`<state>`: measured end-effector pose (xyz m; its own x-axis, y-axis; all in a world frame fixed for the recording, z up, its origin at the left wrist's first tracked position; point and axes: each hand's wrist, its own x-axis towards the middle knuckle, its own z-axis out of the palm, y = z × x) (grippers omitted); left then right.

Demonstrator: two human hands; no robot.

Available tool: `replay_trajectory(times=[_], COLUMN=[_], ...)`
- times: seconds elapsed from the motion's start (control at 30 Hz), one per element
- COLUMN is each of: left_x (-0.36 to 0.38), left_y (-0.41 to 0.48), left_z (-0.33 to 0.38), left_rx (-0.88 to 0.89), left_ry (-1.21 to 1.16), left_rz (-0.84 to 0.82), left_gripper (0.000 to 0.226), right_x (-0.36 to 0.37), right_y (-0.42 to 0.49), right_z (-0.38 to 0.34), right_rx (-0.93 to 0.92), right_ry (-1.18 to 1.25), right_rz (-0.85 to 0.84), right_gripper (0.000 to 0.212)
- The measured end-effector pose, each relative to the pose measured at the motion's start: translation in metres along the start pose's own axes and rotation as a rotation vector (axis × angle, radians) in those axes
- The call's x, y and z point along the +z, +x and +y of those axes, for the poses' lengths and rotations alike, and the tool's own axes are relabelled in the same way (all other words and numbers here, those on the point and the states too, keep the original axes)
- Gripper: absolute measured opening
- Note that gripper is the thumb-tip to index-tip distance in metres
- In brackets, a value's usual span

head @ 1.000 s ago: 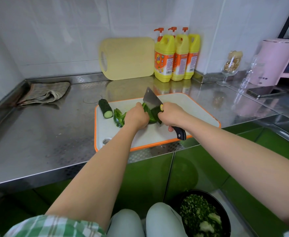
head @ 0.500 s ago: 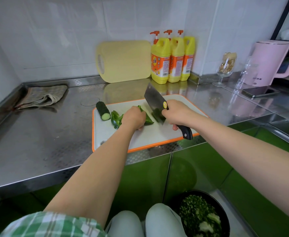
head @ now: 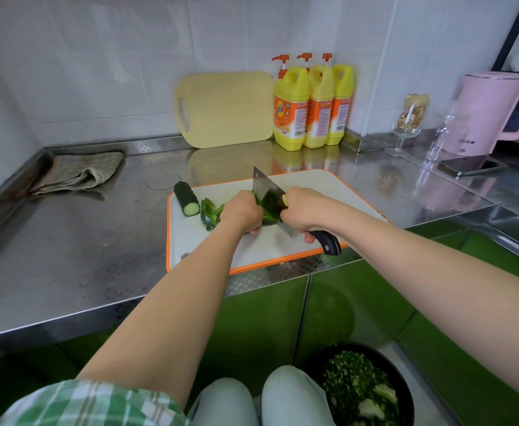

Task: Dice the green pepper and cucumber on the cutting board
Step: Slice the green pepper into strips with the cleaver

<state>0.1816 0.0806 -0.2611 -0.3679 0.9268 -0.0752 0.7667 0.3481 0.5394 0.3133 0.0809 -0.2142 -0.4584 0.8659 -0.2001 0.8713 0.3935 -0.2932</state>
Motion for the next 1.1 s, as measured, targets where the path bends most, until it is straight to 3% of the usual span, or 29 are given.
replay_trajectory(times=[0.13,0.27,0.47,0.77,1.1], left_x=[0.001,0.002,0.003,0.000,0.001], left_y=[0.001,-0.003,0.005,0.002,0.003], left_z=[-0.006,-0.008,-0.002,0.001,0.002], left_rx=[0.030,0.056,-0.008,0.000,0.019], left_ry=[-0.098,-0.116,0.011,0.066,0.040], left_rz=[0.004,0.042,0.055,0.045,0.048], left_gripper=[0.025,0.012,0.031,0.025,0.021], right_x=[0.008,0.011,0.007,0.000,-0.001], right_y=[0.012,0.015,0.008,-0.009,-0.016], right_z=[-0.011,0.000,0.029,0.022,0.023], right_rx=[0.013,0.010,-0.027,-0.065,-0.070], right_ry=[-0.041,0.104,0.236,0.220,0.168], right_rz=[0.077,0.140,0.214,0.075,0.072], right_gripper=[0.011,0.017,0.013,0.009,0.015])
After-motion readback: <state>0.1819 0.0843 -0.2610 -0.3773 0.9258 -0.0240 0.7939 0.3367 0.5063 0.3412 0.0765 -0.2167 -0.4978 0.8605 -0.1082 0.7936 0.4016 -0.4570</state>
